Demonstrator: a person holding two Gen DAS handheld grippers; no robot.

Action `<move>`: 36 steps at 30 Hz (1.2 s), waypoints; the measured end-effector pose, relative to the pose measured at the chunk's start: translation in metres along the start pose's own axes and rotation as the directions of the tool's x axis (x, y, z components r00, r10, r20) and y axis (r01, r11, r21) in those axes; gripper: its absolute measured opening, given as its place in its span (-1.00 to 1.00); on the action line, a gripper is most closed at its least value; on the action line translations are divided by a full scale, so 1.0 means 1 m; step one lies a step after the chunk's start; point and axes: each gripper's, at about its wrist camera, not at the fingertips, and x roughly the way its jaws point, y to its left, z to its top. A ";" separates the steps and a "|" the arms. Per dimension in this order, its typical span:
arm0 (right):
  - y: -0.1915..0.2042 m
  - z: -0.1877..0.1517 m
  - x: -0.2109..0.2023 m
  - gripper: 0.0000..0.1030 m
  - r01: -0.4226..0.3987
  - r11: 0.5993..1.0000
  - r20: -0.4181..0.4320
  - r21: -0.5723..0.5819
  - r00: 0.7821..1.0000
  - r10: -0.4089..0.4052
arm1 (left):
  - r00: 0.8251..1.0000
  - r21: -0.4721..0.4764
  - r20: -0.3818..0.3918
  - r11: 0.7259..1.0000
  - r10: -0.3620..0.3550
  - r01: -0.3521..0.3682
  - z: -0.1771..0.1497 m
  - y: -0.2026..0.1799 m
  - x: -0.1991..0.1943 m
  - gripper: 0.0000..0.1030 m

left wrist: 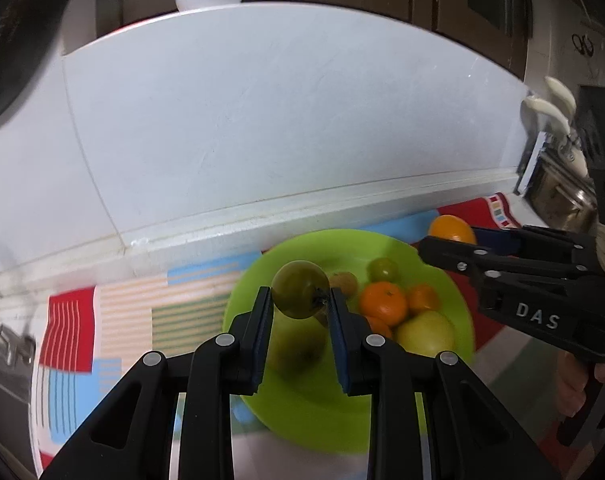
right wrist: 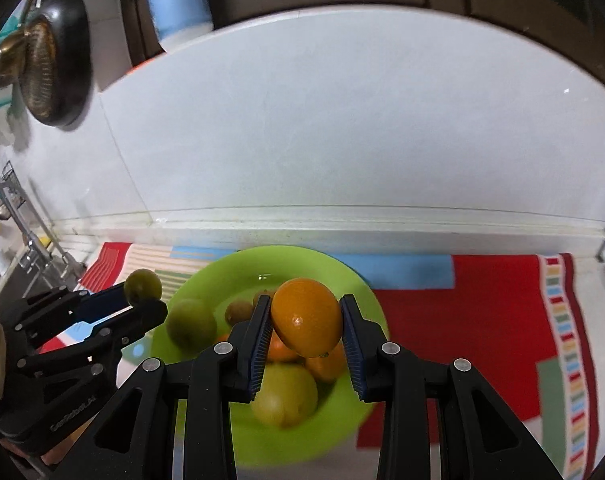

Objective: Organize fruits
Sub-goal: 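Carry the persimmon with left tool while right tool carries the orange over the plate, then open left tool over the plate while right tool releases the orange there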

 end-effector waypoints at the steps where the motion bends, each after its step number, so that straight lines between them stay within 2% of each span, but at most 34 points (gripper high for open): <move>1: 0.001 0.003 0.010 -0.33 -0.009 1.000 -0.009 -0.002 1.000 0.009 | 1.000 0.005 -0.005 1.000 0.002 -0.002 0.001 0.002 0.005 -0.46; 6: 0.005 0.012 0.043 -0.33 -0.032 0.999 -0.040 -0.035 0.999 0.030 | 1.000 0.034 -0.025 0.999 0.000 0.001 0.007 0.009 0.031 -0.46; 10: 0.006 0.018 0.064 -0.33 -0.051 0.998 -0.061 -0.046 0.997 0.048 | 0.998 0.050 -0.056 0.998 -0.039 0.042 0.008 0.011 0.046 -0.46; 13: 0.006 0.022 0.073 -0.33 -0.063 0.997 -0.069 -0.047 0.996 0.060 | 0.997 0.066 -0.068 0.997 -0.041 0.046 0.007 0.009 0.053 -0.44; 15: 0.007 0.023 0.077 -0.32 -0.068 0.996 -0.074 -0.051 0.995 0.064 | 0.996 0.065 -0.074 0.996 -0.052 0.057 0.006 0.009 0.055 -0.39; 16: 0.008 0.023 0.079 -0.29 -0.066 0.996 -0.079 -0.056 0.995 0.062 | 0.996 0.063 -0.073 0.997 -0.050 0.054 0.007 0.008 0.054 -0.29; 18: 0.008 0.023 0.078 -0.16 -0.061 0.997 -0.074 -0.052 0.996 0.057 | 0.997 0.053 -0.066 0.997 -0.043 0.047 0.006 0.008 0.051 -0.21; 21: 0.006 0.023 0.071 -0.11 -0.056 0.998 -0.057 -0.039 0.997 0.053 | 0.997 0.021 -0.066 0.999 -0.036 0.037 0.005 0.013 0.043 -0.18; 23: 0.003 0.021 0.061 -0.11 -0.043 0.999 -0.044 -0.022 0.998 0.042 | 0.998 0.004 -0.061 1.000 -0.014 0.014 0.003 0.013 0.035 -0.03; 24: 0.002 0.021 0.056 -0.11 -0.041 0.999 -0.039 -0.017 0.998 0.041 | 0.998 -0.004 -0.055 1.000 -0.006 0.006 0.001 0.013 0.029 -0.02; 26: 0.000 0.017 0.043 0.05 -0.021 1.000 -0.027 -0.009 0.999 0.021 | 0.999 -0.020 -0.049 1.000 0.006 -0.007 -0.001 0.013 0.018 0.00; 30: 0.002 0.010 0.012 0.07 0.017 1.000 0.015 -0.009 1.000 -0.017 | 0.998 -0.062 -0.023 0.997 0.055 -0.056 -0.006 0.012 -0.011 0.10; 36: 0.014 -0.006 -0.037 0.28 0.055 0.998 0.069 -0.009 0.996 -0.055 | 0.991 -0.094 0.037 0.987 0.131 -0.127 -0.017 0.011 -0.062 0.29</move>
